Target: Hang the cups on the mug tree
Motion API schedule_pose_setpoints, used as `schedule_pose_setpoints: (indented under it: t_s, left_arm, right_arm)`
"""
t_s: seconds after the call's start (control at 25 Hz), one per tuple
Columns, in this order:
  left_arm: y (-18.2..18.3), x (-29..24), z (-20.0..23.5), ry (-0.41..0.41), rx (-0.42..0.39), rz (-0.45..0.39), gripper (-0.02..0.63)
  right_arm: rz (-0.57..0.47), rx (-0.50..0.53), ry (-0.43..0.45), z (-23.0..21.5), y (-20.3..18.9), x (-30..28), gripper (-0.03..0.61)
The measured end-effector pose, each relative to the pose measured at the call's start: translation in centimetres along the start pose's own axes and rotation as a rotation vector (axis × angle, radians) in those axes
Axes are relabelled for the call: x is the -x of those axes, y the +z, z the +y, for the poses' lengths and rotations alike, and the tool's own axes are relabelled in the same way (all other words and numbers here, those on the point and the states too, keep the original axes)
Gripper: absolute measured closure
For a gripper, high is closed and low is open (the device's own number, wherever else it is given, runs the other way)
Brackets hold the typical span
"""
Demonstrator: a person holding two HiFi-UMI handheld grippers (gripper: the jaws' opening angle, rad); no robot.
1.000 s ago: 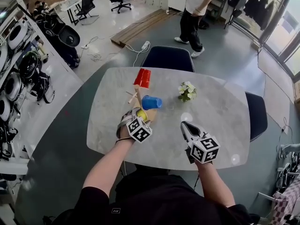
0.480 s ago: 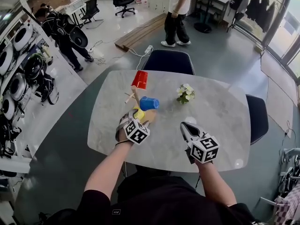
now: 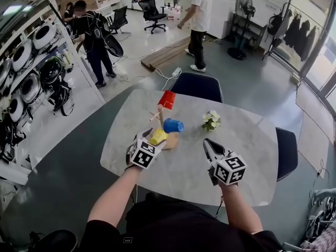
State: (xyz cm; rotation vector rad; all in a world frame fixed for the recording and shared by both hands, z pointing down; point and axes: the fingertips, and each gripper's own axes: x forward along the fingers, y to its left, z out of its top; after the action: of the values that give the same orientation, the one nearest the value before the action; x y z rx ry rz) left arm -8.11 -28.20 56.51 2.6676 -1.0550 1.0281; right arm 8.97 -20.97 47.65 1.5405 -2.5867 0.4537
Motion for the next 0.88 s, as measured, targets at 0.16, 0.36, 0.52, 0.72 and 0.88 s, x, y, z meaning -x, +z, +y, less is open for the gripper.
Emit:
schedule_pose_setpoints:
  t_s: [0.16, 0.36, 0.52, 0.72, 0.88]
  left_arm:
    - [2.0, 3.9, 2.1, 0.022, 0.062, -0.128, 0.291]
    - [3.5, 8.7, 4.7, 0.042, 0.133, -0.254, 0.293]
    - [3.5, 12.2, 6.9, 0.040, 0.221, -0.351, 0.293]
    - [2.3, 15.3, 9.5, 0.054, 0.267, -0.419, 0.332]
    - [1.3, 16.4, 11.4, 0.037, 0.242, -0.441, 0.404]
  right_arm:
    - [-0.027, 0.042, 0.005, 1.5, 2.1, -0.9, 0.565]
    - [-0.097, 0.042, 0.005, 4.2, 5.4, -1.9, 0.565]
    - [-0.127, 0.064, 0.020, 8.0, 7.1, -3.8, 0.565]
    - [-0.088, 0.114, 0.064, 13.0, 6.4, -6.8, 0.565]
    - [-0.091, 0.121, 0.040, 14.7, 6.5, -7.8, 0.565]
